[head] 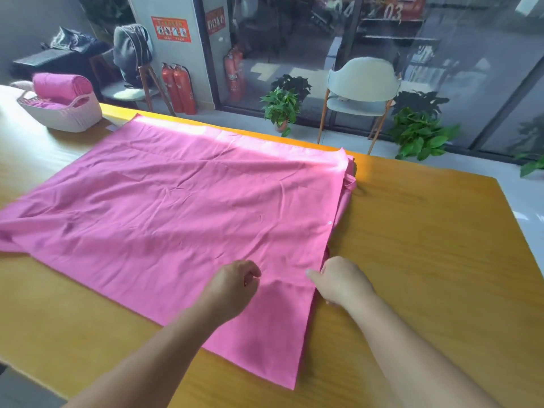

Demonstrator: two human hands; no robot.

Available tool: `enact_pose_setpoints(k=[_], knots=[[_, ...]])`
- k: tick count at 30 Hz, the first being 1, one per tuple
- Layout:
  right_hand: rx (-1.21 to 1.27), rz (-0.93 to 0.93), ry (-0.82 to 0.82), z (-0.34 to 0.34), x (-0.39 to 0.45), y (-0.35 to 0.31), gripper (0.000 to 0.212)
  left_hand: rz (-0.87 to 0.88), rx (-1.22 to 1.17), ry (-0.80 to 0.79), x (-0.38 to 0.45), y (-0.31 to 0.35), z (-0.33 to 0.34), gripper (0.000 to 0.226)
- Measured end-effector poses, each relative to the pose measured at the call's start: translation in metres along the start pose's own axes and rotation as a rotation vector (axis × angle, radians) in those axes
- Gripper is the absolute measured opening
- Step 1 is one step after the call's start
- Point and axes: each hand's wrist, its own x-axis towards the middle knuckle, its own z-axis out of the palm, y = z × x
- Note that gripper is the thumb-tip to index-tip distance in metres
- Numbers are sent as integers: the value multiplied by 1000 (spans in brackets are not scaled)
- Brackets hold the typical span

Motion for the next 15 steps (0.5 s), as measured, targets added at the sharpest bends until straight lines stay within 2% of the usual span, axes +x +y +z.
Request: enact_pose_setpoints(k=[4,9,12,15], knots=[[-18,141,-67,25,-39,-24,47,43,84,-14,-21,-59,-22,19],[-44,378,-32,49,-94,-50,48,181,83,-52,-45,-115,-46,16],[-8,485,-96,65,-120,-56,40,230,102,-69,-52,-133,-60,17],[36,544,-61,77,-133,-63,27,252,77,-101,-55,-140,-68,18]])
